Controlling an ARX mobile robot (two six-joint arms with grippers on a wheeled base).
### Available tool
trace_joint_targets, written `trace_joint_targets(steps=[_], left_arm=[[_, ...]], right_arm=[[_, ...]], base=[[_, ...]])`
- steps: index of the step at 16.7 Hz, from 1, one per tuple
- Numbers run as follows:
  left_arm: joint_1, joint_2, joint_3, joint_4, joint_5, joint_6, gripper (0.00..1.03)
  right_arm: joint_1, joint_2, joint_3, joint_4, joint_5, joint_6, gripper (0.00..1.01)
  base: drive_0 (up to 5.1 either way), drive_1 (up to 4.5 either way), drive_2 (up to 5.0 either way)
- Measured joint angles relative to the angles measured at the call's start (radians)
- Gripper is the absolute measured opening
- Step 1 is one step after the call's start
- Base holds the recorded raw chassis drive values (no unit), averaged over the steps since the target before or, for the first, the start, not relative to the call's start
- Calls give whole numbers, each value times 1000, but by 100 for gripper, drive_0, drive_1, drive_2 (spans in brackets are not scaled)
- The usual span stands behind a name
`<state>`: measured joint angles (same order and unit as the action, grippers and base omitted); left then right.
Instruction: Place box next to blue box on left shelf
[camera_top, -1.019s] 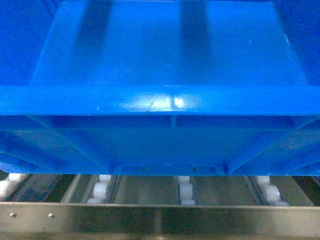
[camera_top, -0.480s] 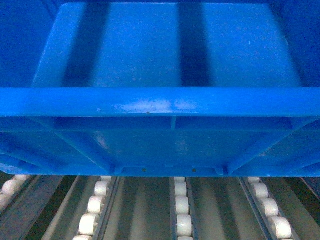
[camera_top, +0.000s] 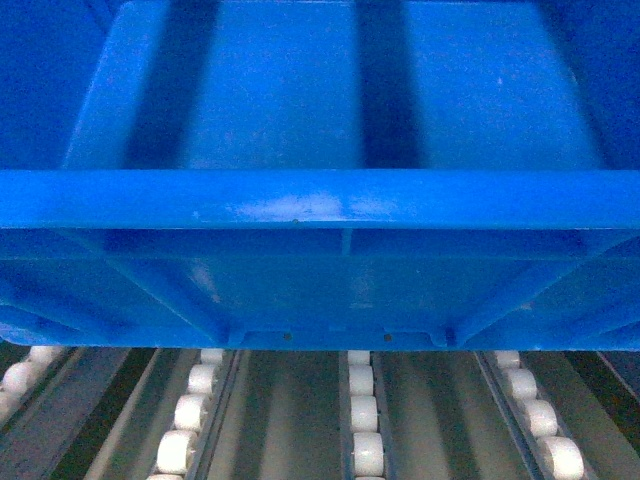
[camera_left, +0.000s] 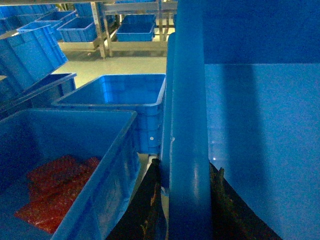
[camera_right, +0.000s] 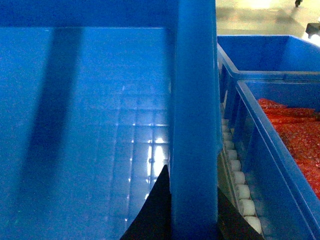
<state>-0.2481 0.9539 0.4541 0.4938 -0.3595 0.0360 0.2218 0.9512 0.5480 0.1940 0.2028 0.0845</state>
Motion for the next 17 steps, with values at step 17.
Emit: trace_joint_targets(steps=[17], left_arm=[[0,0,0,0,0,0,17]], right_arm=[[0,0,0,0,0,0,8]], base=[[0,0,0]])
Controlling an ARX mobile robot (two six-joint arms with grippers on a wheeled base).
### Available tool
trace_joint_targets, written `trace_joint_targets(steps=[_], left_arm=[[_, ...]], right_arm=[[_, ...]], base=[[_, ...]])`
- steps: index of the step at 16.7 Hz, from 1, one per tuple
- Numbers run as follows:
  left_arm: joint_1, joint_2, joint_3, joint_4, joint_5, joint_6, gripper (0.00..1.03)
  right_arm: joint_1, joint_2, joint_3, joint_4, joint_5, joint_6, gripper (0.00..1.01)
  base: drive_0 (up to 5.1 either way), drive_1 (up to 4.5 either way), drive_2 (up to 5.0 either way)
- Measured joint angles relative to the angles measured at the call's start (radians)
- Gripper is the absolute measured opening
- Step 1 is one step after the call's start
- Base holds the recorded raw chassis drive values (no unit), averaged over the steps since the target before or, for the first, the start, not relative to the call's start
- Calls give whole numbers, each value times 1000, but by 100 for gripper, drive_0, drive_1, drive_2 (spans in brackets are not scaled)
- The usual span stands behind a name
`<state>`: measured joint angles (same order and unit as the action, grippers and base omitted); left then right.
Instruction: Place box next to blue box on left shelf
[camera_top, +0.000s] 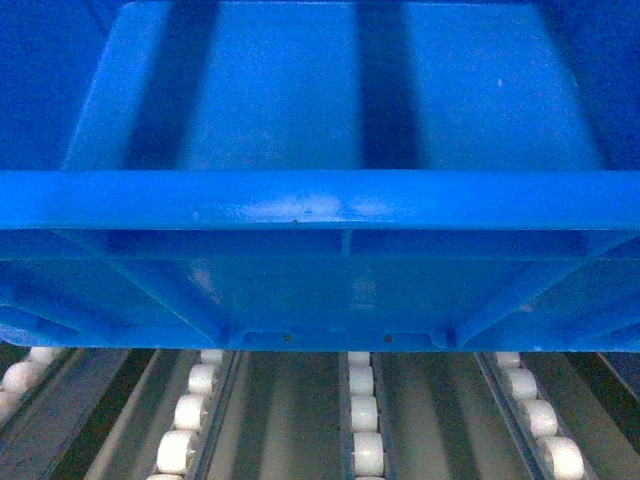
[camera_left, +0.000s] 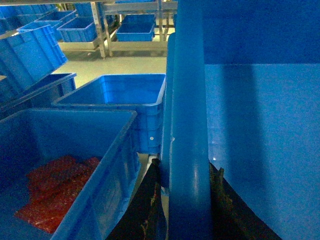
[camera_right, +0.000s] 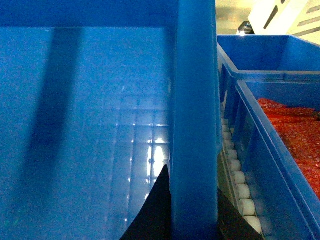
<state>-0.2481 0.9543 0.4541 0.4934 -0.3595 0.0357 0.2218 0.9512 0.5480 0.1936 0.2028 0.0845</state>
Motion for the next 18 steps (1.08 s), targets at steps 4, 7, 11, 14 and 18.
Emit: trace_joint_targets(steps=[4,7,11,14,18], left_arm=[[0,0,0,0,0,0,17],[0,-7,16,-65,0,-15,17],[-8,-10,38,-130,-4,-36,17],[-37,24,38,-130,-10,-47,17],[-100,173,38,-135,-37,-83,17]], right_arm=[[0,0,0,0,0,0,8],[3,1,-2,16,16,0,8],[23,2,-9,37,87,2,8],[-4,4,-7,-44,79,36,8],[-123,119,15,-136,-42,49,8]], base=[[0,0,0],[0,0,0],[0,0,0],[0,0,0],[0,0,0]])
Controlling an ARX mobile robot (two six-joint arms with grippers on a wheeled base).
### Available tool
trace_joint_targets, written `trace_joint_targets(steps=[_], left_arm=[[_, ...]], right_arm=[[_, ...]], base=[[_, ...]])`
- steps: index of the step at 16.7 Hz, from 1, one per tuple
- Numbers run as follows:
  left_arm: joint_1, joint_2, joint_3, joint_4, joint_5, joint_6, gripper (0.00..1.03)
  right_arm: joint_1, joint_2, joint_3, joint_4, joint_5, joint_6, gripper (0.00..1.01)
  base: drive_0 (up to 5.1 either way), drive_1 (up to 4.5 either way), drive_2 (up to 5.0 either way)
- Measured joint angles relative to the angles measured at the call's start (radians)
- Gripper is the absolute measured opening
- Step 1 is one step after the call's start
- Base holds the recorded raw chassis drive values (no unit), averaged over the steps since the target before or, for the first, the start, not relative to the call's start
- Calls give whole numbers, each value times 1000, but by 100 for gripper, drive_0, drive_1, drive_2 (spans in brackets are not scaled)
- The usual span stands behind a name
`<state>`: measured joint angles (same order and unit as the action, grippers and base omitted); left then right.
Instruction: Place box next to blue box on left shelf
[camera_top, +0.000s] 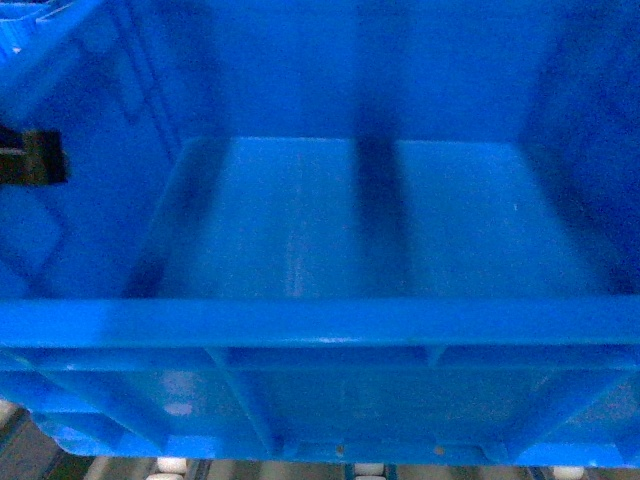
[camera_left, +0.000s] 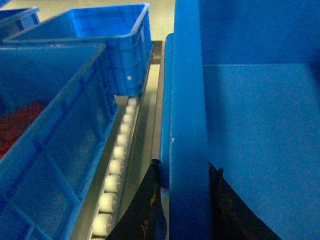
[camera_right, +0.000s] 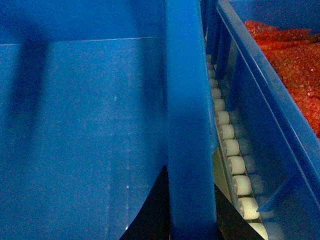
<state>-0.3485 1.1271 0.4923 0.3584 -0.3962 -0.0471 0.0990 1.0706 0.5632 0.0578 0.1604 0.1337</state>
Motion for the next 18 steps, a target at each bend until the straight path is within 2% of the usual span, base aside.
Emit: trace_joint_targets(steps=[3,5,6,10,12,14,15,16,18], left_arm=[[-6,151,2,62,-1,-39,17],[9,209,27,-32,17,-67,17],[14,219,43,-60,21,-78,17],[19,252,84,-97,24,-77,17],[19,257,83,-70,18,-64,34],[20,242,81,11,-5,-52,54],[23,233,77,58,-19,-50,65],[23,225,75,106,-26,-50,74],[24,185,70,196,-39,-49,96]], right_arm=[[-46,130,-1,77,-48,-28,8],[-45,193,4,65,-61,-29,8],[-38,203,10,56,-54,-30,8],[-33,223,39,2,-42,-18,8],[-29,222,42,-6,-8,-14,26],[-29,211,41,-4,45,-12,47],[-29,201,40,27,53,-9,58],[-27,186,19,84,72,-23,67],[-34,141,-33,304,148,-32,89]], base=[[0,0,0],[0,0,0],[0,0,0],[0,0,0],[0,0,0],[0,0,0],[0,0,0],[0,0,0],[0,0,0]])
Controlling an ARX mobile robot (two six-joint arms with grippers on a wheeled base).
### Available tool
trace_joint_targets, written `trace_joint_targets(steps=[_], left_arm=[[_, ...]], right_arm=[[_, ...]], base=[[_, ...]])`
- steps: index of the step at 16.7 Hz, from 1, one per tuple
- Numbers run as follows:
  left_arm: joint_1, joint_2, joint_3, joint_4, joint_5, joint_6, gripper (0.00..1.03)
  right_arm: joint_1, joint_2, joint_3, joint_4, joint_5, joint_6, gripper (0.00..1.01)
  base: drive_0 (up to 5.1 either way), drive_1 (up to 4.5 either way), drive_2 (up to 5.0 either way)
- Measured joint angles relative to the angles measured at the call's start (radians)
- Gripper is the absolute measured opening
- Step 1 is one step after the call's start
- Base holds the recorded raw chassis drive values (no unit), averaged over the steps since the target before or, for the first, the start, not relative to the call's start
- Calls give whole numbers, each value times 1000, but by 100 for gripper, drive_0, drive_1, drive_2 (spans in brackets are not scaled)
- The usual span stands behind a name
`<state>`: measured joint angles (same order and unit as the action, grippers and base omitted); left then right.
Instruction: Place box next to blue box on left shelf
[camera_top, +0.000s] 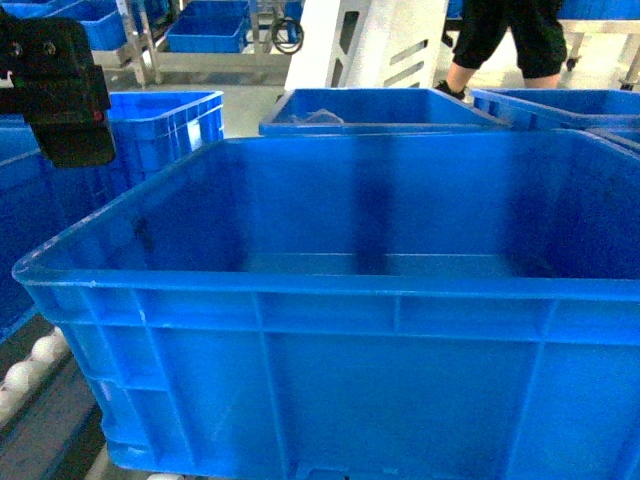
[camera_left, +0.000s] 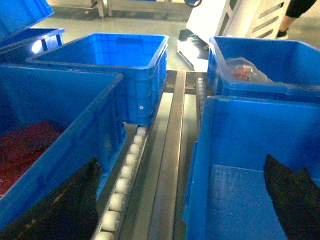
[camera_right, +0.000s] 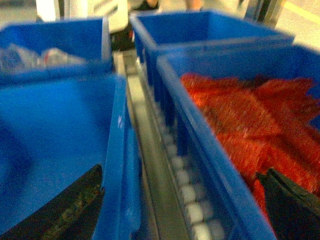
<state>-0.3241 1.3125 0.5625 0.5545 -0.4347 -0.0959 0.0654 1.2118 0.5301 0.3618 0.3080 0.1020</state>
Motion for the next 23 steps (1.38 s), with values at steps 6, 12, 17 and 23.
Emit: trace_joint_targets(steps=[6,12,17,23], left_arm=[[82,-62,-206,316,187,71,65],[204,-346,-420,256,311,79,3],[328,-534,-522,201,420,80,3],[322,-797,-547,-50,435,81,3]], right_arm=[[-68,-61,-201,433,-291,-76,65],[-66,-302,-388,395,-309,-97,2],[-66,-509,-470,269,-308,-97,2],[-66,-726,-517,114,-308,-98,2]], base=[[0,0,0],[0,0,0],[0,0,0],[0,0,0]])
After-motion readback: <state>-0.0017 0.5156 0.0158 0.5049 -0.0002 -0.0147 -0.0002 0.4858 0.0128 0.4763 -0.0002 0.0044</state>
